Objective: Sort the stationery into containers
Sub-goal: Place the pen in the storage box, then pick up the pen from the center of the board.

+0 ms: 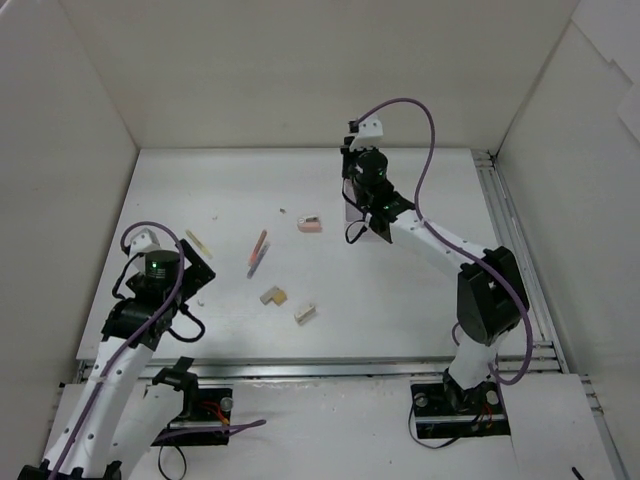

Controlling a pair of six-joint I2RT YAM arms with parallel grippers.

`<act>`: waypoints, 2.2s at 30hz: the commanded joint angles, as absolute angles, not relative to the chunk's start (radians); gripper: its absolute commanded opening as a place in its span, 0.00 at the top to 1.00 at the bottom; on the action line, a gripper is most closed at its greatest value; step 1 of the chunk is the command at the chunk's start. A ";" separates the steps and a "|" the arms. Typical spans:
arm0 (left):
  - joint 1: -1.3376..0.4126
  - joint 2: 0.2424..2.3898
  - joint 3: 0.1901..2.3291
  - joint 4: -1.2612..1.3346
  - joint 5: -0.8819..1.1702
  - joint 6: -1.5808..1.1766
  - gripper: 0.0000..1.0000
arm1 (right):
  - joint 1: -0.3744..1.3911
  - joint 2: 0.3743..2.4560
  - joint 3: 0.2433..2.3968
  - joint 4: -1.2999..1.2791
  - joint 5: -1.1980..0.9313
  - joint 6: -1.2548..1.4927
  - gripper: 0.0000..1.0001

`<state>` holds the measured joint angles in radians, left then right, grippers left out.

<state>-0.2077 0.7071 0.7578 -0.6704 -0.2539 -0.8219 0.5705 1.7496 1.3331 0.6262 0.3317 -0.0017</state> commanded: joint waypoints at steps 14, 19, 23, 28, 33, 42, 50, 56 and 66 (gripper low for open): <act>-0.138 0.838 0.884 -0.646 -0.276 -0.818 0.00 | 0.408 1.963 1.439 1.011 0.299 -0.147 1.00; -0.129 0.845 0.881 -0.640 -0.276 -0.821 0.00 | 0.388 2.005 1.460 1.057 0.299 -0.112 1.00; -0.120 0.861 0.879 -0.627 -0.275 -0.818 0.00 | 0.377 2.020 1.450 1.068 0.278 -0.080 1.00; -0.101 0.899 0.891 -0.612 -0.272 -0.808 0.00 | 0.380 1.994 1.364 1.095 0.268 -0.022 1.00; -0.080 0.933 0.894 -0.565 -0.250 -0.790 0.00 | 0.379 1.982 1.309 1.114 0.282 -0.006 1.00; 0.009 1.066 0.926 -0.482 -0.180 -0.753 0.00 | 0.391 1.861 1.209 1.129 0.212 0.038 0.38; 0.058 1.225 1.035 -0.443 -0.109 -0.729 0.00 | 0.479 1.654 1.066 1.126 0.339 0.023 0.02; 0.091 1.438 1.146 -0.452 -0.043 -0.733 0.00 | 0.505 1.477 0.901 1.065 0.406 0.208 0.02; 0.109 1.716 1.339 -0.479 -0.014 -0.770 0.04 | 0.496 1.333 0.925 0.493 0.400 0.394 0.02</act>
